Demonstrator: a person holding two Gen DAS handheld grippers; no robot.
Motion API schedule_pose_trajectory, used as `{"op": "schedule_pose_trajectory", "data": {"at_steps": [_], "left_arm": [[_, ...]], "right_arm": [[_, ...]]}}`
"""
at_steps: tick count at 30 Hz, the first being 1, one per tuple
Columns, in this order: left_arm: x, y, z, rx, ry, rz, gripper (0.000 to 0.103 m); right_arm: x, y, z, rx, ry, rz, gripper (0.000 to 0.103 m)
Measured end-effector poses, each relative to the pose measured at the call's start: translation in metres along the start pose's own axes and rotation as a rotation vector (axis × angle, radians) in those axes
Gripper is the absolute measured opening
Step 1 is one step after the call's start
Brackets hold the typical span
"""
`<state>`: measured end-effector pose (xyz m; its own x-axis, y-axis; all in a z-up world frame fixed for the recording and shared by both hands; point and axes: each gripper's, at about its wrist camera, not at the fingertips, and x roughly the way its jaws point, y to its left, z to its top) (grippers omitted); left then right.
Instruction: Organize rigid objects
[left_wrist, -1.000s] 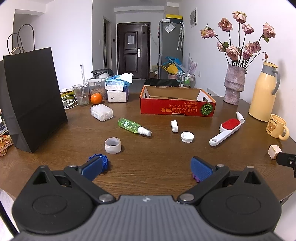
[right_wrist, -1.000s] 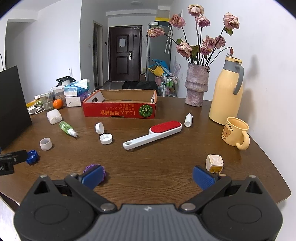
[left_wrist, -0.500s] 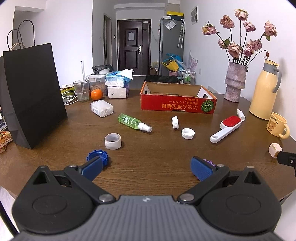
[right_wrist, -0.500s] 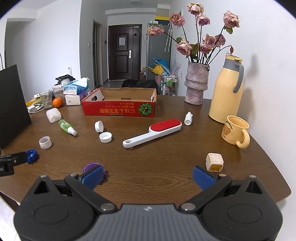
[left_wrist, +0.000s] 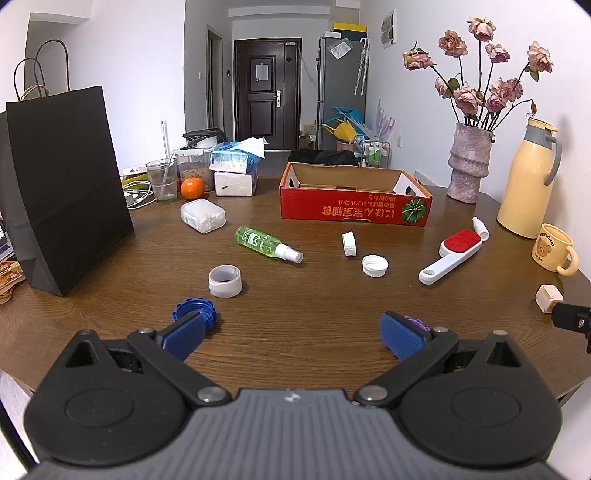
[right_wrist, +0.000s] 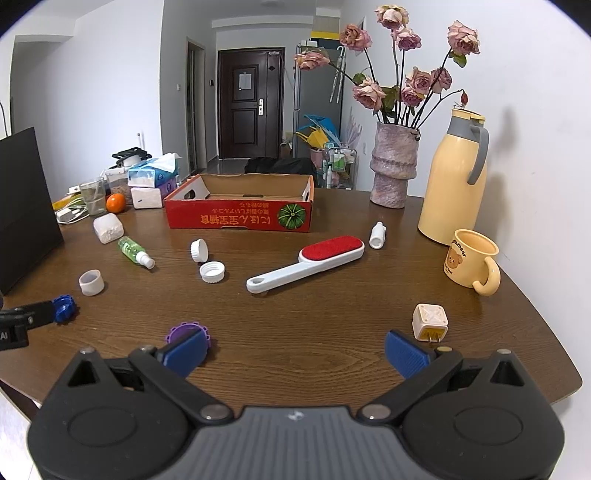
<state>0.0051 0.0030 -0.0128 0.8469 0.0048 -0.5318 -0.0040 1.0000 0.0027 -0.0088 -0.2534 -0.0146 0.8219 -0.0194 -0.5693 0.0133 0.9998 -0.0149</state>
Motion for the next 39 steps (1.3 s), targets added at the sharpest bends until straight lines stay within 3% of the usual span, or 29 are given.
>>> {"op": "schedule_pose_trajectory", "data": {"at_steps": [39], "left_arm": [[-0.0025, -0.0059, -0.0003, 0.004, -0.006, -0.002, 0.103]], "right_arm": [[0.0008, 0.0039, -0.0004, -0.005, 0.002, 0.003, 0.103]]}}
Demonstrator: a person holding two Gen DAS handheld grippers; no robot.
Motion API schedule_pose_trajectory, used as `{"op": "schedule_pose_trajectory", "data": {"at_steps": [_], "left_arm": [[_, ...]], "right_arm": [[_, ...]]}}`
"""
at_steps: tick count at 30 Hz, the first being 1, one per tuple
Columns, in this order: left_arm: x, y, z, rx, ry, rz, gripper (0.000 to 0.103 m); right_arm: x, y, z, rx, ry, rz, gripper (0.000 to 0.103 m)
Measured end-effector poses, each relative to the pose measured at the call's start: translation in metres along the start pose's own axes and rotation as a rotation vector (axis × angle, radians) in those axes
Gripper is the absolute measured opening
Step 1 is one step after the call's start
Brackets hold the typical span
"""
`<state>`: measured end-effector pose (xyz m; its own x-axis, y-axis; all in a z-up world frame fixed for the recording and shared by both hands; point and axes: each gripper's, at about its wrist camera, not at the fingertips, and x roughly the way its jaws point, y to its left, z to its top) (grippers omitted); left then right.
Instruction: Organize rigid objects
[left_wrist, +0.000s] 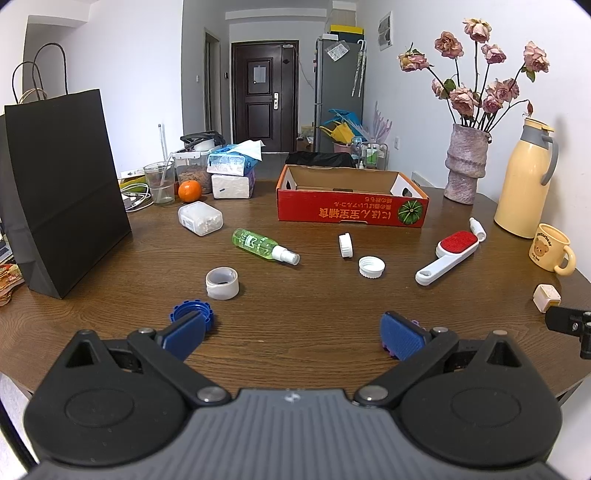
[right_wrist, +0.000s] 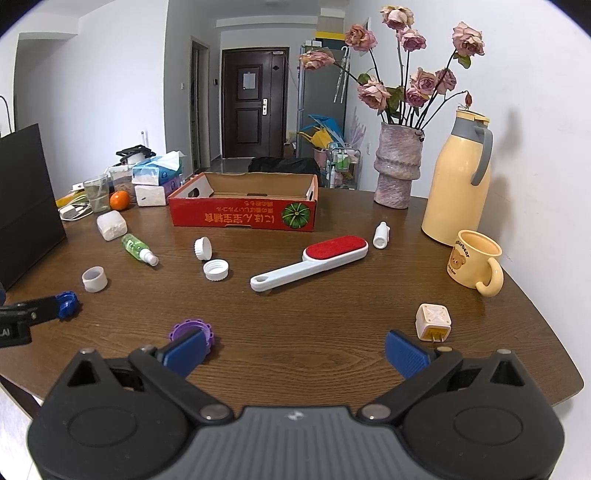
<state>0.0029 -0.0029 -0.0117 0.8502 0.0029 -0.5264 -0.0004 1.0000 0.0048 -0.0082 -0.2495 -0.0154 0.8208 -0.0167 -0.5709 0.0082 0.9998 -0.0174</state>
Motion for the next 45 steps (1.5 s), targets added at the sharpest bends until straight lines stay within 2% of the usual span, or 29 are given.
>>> {"op": "schedule_pose_trajectory", "data": {"at_steps": [8, 15, 30, 45], "left_arm": [[0.008, 0.005, -0.002, -0.009, 0.006, 0.002, 0.103], [0.022, 0.014, -0.005, -0.023, 0.02, 0.005, 0.103], [0.06, 0.043, -0.005, -0.07, 0.048, 0.06, 0.103], [0.096, 0.062, -0.008, -0.096, 0.084, 0.106, 0.103]], "right_arm": [[0.008, 0.006, -0.002, -0.011, 0.007, 0.03, 0.103], [0.021, -0.006, -0.004, 0.009, 0.019, 0.011, 0.103], [0.062, -0.041, -0.009, 0.057, 0.038, -0.038, 0.103], [0.103, -0.042, -0.007, 0.051, 0.039, -0.029, 0.103]]}}
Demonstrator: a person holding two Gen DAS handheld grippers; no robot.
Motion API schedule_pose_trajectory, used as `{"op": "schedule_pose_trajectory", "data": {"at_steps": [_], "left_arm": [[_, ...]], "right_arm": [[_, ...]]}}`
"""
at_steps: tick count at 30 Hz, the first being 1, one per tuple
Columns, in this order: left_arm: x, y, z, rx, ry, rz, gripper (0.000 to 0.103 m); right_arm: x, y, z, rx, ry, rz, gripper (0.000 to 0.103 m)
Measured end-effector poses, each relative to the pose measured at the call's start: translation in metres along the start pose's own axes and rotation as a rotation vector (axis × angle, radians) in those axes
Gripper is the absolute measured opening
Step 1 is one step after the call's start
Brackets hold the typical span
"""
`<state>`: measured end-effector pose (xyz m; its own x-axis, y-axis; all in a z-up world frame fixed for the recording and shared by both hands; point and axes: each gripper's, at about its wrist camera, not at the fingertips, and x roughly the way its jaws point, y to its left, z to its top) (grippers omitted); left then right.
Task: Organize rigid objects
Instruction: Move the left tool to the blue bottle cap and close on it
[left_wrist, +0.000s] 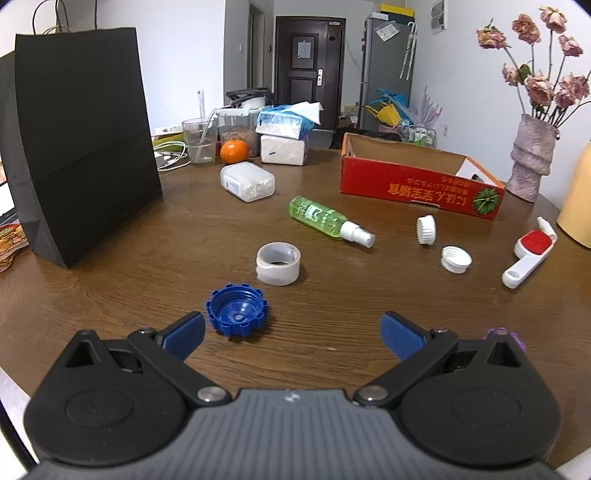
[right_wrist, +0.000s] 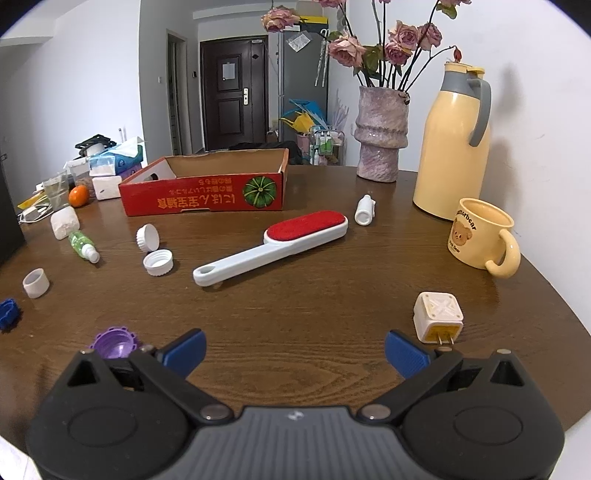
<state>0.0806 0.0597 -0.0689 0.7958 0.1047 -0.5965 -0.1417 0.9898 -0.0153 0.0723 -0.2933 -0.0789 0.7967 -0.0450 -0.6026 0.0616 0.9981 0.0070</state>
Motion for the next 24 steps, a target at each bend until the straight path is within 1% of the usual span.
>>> {"op": "schedule_pose_trajectory", "data": {"at_steps": [15, 21, 24], "left_arm": [[0.049, 0.028, 0.004, -0.045, 0.047, 0.08, 0.103], [0.069, 0.041, 0.003, -0.076, 0.083, 0.092, 0.097], [0.076, 0.044, 0.002, -0.072, 0.093, 0.094, 0.092]], "right_arm": [[0.046, 0.016, 0.016, -0.015, 0.001, 0.018, 0.103], [0.065, 0.029, 0.024, -0.028, 0.009, 0.031, 0.103], [0.073, 0.035, 0.028, -0.035, 0.014, 0.035, 0.103]]}}
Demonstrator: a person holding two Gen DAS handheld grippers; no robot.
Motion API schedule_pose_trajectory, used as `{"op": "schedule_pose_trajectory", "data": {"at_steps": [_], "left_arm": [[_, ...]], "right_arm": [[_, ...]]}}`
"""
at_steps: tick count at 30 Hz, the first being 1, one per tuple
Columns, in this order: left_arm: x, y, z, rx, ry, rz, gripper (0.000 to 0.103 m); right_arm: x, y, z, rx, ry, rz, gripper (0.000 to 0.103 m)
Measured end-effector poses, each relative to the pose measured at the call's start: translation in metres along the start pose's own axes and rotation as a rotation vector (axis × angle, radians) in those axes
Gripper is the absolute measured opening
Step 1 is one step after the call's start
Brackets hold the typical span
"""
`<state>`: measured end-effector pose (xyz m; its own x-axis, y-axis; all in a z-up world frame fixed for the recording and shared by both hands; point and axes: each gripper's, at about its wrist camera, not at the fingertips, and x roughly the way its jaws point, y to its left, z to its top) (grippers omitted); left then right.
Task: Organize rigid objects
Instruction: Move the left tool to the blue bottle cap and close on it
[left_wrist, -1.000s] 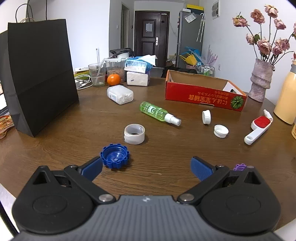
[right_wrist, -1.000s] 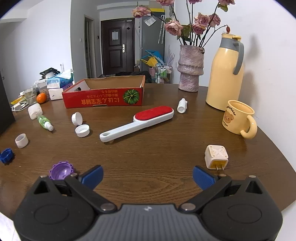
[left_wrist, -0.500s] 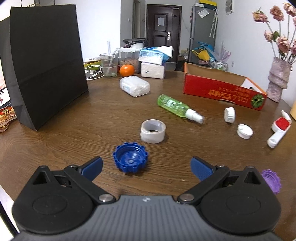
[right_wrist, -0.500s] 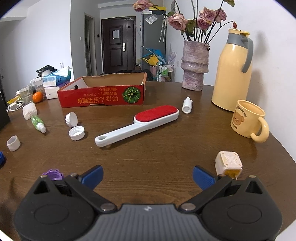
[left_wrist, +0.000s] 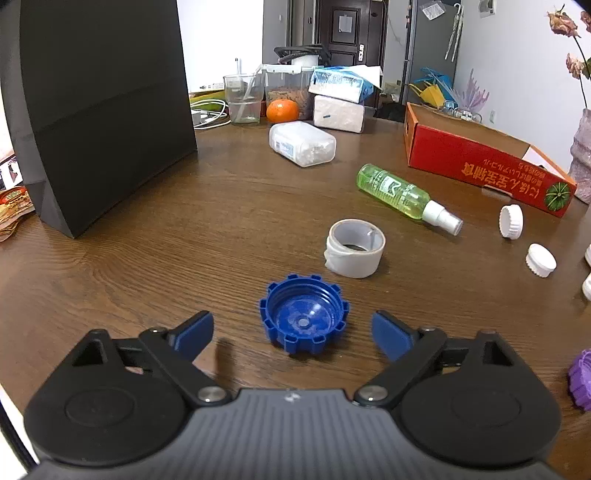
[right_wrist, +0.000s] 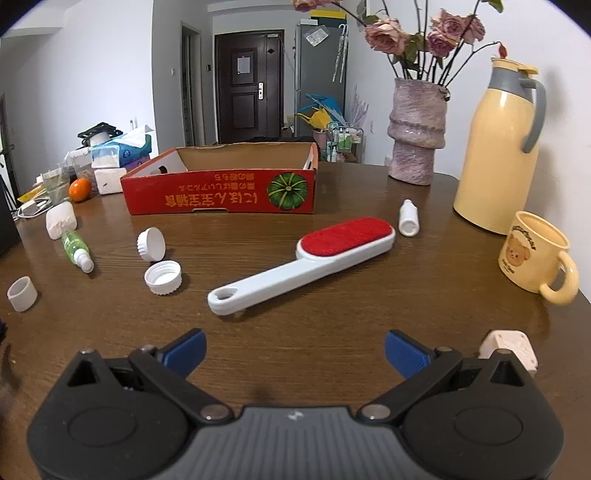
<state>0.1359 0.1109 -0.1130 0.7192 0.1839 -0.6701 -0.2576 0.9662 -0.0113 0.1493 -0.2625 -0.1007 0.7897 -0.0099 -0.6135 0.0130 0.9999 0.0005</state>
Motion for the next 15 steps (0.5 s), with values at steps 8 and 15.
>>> {"op": "schedule_pose_trajectory", "data": {"at_steps": [8, 15], "left_arm": [[0.01, 0.002, 0.001, 0.007, 0.006, -0.004, 0.087], [0.015, -0.002, 0.002, 0.028, -0.003, -0.014, 0.063]], "right_arm": [[0.019, 0.013, 0.011, -0.008, -0.006, 0.014, 0.103], [0.035, 0.018, 0.022, -0.005, -0.014, -0.012, 0.103]]}}
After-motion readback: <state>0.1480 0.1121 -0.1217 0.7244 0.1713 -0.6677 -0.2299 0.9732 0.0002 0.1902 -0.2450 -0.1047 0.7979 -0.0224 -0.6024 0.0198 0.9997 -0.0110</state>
